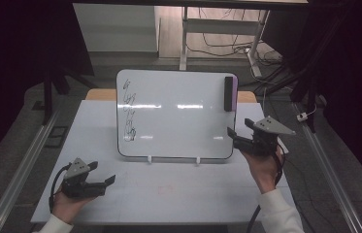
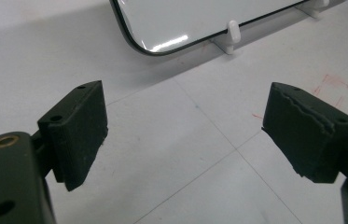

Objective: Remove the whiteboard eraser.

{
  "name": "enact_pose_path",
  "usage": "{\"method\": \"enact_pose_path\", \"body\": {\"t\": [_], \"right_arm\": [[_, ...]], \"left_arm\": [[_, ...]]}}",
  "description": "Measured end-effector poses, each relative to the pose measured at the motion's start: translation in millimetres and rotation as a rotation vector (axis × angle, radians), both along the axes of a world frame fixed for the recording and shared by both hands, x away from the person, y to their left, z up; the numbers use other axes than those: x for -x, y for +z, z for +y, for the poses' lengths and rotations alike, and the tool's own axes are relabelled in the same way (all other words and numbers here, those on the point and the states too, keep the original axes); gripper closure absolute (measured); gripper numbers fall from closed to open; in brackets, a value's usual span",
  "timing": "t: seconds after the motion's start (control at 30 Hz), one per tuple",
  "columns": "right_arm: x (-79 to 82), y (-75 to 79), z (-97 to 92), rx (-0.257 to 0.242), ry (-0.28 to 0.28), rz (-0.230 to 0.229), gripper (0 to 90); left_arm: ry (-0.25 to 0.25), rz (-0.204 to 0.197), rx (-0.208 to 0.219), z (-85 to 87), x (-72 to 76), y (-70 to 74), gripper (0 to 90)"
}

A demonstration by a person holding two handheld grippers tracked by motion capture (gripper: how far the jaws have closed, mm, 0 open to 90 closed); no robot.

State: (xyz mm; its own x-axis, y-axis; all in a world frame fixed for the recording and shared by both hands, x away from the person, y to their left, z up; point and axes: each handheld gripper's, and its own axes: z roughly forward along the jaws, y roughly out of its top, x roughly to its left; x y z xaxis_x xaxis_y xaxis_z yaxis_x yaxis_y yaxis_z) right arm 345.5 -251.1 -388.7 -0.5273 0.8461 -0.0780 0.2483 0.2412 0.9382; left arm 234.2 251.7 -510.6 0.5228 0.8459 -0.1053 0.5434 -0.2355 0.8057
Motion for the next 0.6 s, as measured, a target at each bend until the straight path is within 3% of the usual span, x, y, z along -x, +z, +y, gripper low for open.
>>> {"method": "enact_pose_path", "body": {"t": [0.17,0.3,0.6], "right_arm": [[-12.9,7.6,4.2,0.015,-0.045,-0.006,29.4],[-32.7,14.8,10.7,0.039,-0.091,-0.005,32.7],[-60.8,29.4,28.0,0.071,-0.133,0.012,39.6]], "left_arm": [[0.0,0.002,0.0,-0.3,-0.1,-0.7,14.7],[0.002,0.003,-0.003,0.8,-1.2,-1.2,14.7],[0.007,0.007,-0.003,2.2,-3.9,-2.7,14.7]]}}
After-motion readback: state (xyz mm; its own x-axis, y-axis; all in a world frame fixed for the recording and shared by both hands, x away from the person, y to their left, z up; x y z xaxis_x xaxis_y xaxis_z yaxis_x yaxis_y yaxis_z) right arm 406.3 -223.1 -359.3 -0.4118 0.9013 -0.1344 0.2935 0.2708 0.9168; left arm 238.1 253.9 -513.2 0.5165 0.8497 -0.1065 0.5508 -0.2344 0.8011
